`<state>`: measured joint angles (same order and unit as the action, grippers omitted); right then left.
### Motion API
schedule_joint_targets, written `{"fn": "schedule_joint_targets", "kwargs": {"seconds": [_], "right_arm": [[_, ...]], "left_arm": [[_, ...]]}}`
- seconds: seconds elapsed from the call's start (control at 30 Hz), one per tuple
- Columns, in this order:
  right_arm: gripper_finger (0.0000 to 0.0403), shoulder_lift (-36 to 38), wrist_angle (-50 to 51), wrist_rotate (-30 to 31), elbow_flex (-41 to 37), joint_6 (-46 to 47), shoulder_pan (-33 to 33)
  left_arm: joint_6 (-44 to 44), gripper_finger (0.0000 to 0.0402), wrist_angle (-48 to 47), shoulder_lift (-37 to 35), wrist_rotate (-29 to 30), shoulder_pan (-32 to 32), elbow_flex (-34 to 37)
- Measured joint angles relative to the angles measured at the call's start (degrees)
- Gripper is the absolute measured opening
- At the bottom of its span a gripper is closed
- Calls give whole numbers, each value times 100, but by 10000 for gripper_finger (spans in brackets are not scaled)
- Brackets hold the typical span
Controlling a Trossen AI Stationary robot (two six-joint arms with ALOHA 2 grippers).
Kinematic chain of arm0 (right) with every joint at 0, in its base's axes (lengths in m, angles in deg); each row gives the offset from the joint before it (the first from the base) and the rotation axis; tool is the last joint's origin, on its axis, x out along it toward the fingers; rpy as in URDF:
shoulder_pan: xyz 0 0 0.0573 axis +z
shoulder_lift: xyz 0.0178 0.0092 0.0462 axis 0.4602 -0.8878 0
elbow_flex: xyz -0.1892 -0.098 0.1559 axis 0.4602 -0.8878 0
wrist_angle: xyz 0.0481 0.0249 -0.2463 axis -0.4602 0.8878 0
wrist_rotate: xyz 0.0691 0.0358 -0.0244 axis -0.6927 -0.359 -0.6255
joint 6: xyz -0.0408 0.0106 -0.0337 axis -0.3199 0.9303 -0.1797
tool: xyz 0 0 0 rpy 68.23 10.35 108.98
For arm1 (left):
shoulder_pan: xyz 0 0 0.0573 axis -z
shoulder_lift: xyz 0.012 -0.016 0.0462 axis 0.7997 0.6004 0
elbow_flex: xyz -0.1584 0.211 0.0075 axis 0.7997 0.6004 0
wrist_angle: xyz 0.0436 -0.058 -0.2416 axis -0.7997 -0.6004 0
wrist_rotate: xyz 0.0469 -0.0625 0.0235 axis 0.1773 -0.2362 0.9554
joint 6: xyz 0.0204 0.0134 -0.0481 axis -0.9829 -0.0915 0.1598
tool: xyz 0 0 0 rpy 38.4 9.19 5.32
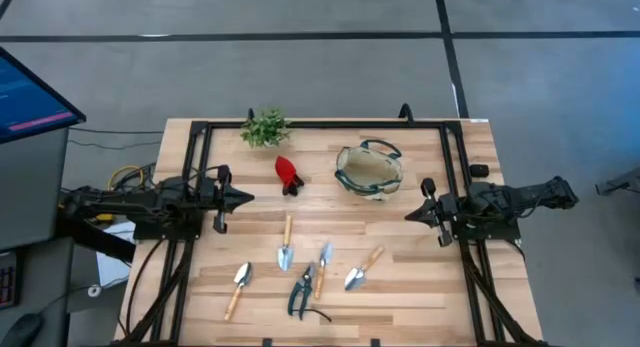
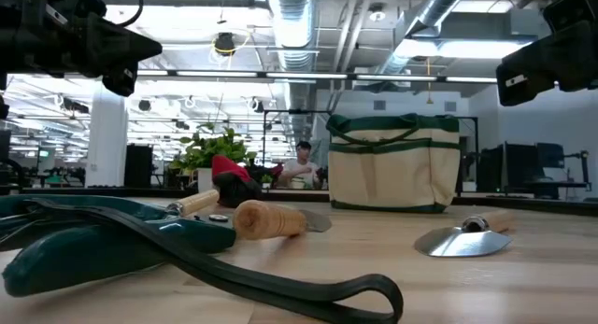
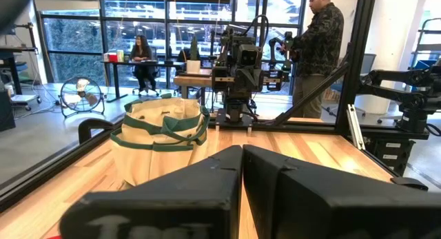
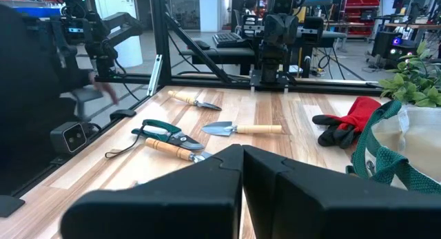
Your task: Pick & Place Garden tools in Gardening bag
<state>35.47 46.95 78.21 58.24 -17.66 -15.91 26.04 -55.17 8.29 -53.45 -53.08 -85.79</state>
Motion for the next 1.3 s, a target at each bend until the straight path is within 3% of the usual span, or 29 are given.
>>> {"fn": "schedule_joint_targets", "kwargs": {"seconds": [1.03,1.3], "right_arm": [[0,-1,-2,1,1,-4,0],[0,-1,-9,19,0,-748,2]], "left_arm": [[0,2,0,2,0,0,0],[0,2,18,1,0,-1,1]]}}
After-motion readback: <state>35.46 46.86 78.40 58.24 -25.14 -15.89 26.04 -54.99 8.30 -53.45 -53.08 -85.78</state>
